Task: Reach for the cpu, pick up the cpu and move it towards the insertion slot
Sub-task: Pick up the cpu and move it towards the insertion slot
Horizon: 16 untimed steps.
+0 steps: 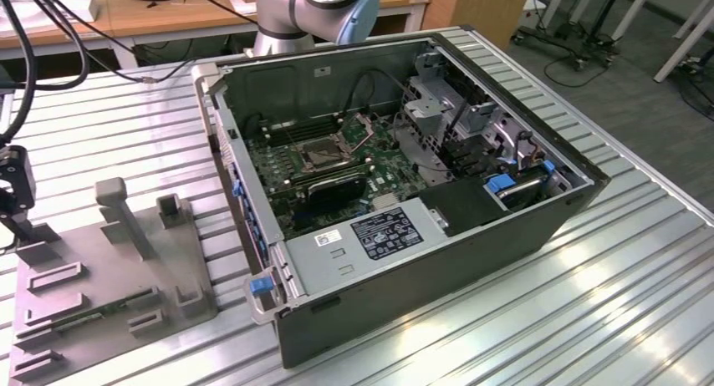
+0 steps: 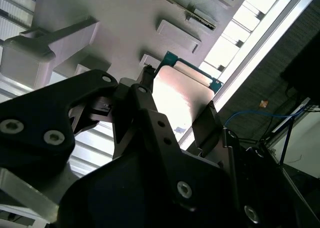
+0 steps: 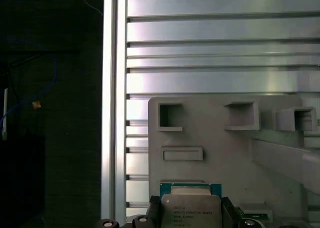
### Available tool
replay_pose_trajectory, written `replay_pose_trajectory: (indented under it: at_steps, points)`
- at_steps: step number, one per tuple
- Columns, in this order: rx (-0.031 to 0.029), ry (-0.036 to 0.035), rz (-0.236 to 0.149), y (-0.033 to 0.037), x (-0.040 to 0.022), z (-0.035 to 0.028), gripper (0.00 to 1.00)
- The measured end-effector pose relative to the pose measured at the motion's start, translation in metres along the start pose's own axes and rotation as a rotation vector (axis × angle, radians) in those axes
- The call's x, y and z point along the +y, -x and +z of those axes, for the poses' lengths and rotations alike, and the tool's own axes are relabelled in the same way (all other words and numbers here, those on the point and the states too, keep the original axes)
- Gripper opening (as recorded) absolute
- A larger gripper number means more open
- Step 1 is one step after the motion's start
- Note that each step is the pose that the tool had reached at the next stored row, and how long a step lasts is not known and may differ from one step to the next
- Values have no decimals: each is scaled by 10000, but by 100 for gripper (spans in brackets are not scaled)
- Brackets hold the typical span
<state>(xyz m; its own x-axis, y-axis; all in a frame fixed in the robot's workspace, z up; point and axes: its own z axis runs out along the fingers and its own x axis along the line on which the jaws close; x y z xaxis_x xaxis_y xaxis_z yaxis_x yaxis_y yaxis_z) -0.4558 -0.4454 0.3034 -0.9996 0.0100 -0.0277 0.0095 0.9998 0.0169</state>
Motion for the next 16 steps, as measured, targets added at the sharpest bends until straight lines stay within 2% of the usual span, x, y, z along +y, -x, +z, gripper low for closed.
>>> replay_pose_trajectory:
  at_steps: [8,16]
  points:
    - [-1,1,0,1,0,-22,55]
    - [-1,2,0,3,1,-88,55]
